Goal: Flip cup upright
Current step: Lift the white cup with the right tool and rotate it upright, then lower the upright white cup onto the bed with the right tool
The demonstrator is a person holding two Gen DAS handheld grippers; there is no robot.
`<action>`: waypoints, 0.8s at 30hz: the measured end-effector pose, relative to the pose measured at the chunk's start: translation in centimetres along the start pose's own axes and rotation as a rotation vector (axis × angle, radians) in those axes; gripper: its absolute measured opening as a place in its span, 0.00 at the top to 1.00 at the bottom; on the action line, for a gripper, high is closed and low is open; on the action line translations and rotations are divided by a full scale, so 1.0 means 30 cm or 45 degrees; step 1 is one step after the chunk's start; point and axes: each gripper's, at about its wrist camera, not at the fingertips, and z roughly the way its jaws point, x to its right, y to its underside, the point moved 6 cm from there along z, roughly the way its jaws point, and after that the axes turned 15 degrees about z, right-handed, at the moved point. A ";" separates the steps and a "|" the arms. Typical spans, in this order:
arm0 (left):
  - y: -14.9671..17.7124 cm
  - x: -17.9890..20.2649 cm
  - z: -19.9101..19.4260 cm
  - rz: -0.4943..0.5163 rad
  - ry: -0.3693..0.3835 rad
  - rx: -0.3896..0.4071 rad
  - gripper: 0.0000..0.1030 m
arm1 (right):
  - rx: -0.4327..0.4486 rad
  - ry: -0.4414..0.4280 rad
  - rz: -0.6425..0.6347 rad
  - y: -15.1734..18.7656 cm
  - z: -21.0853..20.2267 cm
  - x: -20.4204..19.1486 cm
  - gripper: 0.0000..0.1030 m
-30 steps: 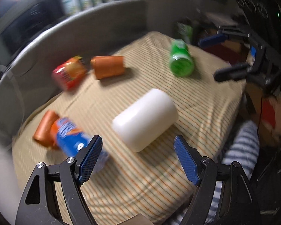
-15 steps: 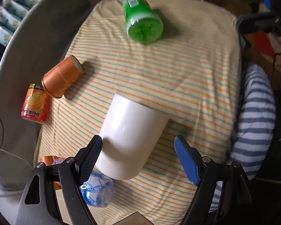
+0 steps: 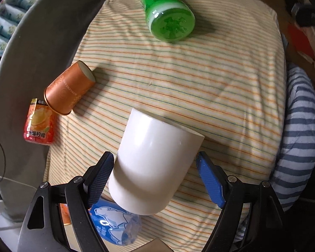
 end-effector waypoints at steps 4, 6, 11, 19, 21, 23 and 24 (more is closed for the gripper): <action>-0.005 -0.011 0.004 -0.023 0.010 0.024 0.22 | -0.004 0.001 0.003 0.003 0.001 -0.002 0.13; 0.002 -0.027 0.001 -0.076 0.027 0.043 0.22 | -0.002 0.002 0.015 0.002 0.001 0.002 0.13; 0.023 -0.052 -0.010 -0.203 0.039 0.104 0.27 | 0.008 0.007 0.045 -0.002 0.007 0.016 0.13; 0.065 -0.076 -0.016 -0.391 0.055 0.234 0.31 | 0.002 -0.011 0.025 0.000 0.035 -0.016 0.13; 0.057 -0.086 -0.008 -0.379 0.085 0.209 0.31 | 0.002 -0.013 0.023 -0.004 0.041 -0.022 0.13; 0.045 -0.096 0.005 -0.350 0.114 0.165 0.29 | 0.009 -0.014 0.026 -0.007 0.038 -0.027 0.13; 0.038 -0.102 0.015 -0.345 0.133 0.145 0.28 | 0.014 -0.017 0.030 -0.008 0.034 -0.028 0.13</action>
